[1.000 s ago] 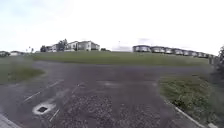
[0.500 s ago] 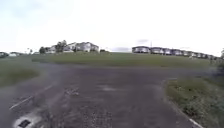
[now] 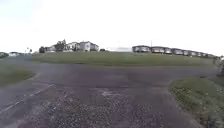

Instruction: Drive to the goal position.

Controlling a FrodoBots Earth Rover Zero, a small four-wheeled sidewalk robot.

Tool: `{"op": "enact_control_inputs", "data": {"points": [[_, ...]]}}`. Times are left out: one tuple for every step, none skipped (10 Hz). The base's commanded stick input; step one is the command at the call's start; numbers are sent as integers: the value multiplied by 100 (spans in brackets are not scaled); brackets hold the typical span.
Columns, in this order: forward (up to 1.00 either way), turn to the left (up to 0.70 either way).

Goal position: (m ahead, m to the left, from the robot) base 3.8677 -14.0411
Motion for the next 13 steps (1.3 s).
{"op": "enact_control_inputs", "data": {"points": [[70,0],[70,0],[70,0],[70,0],[70,0],[70,0],[70,0],[70,0],[70,0],[70,0],[70,0],[70,0],[70,0]]}}
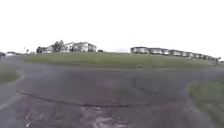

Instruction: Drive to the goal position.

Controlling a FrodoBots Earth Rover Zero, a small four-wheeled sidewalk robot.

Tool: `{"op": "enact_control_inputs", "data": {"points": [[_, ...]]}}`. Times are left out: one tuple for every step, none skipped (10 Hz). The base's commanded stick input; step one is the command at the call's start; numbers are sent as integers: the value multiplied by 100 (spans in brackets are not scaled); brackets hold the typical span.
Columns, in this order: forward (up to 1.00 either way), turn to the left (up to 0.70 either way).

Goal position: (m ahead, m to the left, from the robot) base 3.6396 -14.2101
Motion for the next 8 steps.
{"op": "enact_control_inputs", "data": {"points": [[70,0],[70,0],[70,0],[70,0],[70,0],[70,0],[70,0],[70,0]]}}
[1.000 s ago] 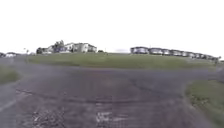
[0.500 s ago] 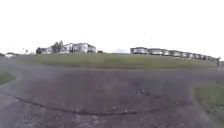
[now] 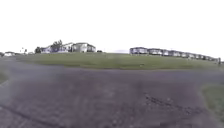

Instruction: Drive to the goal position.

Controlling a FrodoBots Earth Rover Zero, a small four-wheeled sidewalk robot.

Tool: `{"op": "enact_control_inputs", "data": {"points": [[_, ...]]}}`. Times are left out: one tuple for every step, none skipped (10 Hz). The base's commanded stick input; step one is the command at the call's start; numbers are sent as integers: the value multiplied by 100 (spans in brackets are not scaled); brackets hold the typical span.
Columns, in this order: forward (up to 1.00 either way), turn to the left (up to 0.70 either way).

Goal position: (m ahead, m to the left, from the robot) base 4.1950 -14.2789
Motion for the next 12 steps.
{"op": "enact_control_inputs", "data": {"points": [[70,0],[70,0],[70,0],[70,0],[70,0],[70,0],[70,0],[70,0],[70,0],[70,0],[70,0],[70,0]]}}
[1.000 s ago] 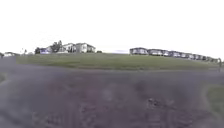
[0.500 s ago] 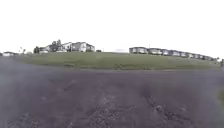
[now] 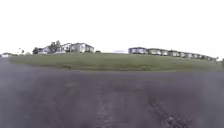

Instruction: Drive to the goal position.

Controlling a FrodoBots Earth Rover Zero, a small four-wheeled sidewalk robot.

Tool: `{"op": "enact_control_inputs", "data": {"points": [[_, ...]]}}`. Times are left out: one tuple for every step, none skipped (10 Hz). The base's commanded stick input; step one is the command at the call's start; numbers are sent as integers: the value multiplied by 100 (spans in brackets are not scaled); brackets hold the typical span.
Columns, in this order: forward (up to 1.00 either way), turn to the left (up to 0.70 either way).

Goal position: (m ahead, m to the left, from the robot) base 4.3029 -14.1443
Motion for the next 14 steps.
{"op": "enact_control_inputs", "data": {"points": [[70,0],[70,0],[70,0],[70,0],[70,0],[70,0],[70,0],[70,-34],[70,-34],[70,-34],[70,-34],[70,-34],[70,-34],[70,-34]]}}
